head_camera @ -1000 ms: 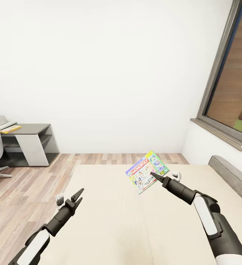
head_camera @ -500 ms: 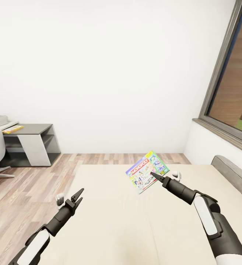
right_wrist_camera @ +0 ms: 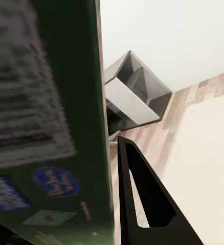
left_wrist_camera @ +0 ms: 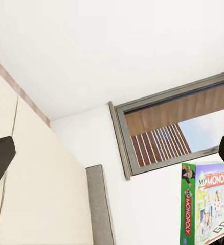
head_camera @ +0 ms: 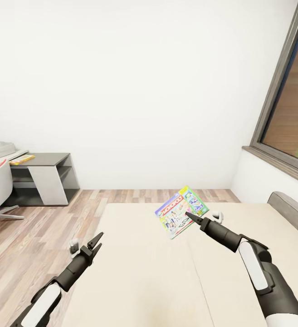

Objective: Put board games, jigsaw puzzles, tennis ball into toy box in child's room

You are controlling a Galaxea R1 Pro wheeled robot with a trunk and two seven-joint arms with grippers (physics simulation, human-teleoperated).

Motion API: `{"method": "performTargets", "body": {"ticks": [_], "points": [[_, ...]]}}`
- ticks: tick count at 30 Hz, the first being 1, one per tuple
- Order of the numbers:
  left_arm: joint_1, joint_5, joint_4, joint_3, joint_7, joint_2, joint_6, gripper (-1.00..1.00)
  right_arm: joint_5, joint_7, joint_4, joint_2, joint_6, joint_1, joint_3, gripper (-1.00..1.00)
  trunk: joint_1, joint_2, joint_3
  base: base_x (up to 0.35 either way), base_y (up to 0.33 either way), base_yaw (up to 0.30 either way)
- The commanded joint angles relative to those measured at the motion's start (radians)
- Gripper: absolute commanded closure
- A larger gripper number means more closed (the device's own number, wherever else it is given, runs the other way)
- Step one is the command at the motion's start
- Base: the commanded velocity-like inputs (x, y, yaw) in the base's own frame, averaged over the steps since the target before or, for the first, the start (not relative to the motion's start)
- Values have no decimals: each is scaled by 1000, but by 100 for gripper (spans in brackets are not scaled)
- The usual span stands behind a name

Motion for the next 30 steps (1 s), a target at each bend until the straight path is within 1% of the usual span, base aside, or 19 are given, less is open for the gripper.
{"method": "performTargets", "body": {"ticks": [1, 30], "points": [[-1, 10, 0, -2, -2, 1, 8, -100, -7, 3, 0, 0, 8, -1, -1, 100, 1, -2, -2, 0, 260, 0], [-1, 9, 0, -2, -3, 1, 7, -100, -7, 2, -1, 1, 7, -1, -1, 100, 1, -2, -2, 0, 254, 0]]}}
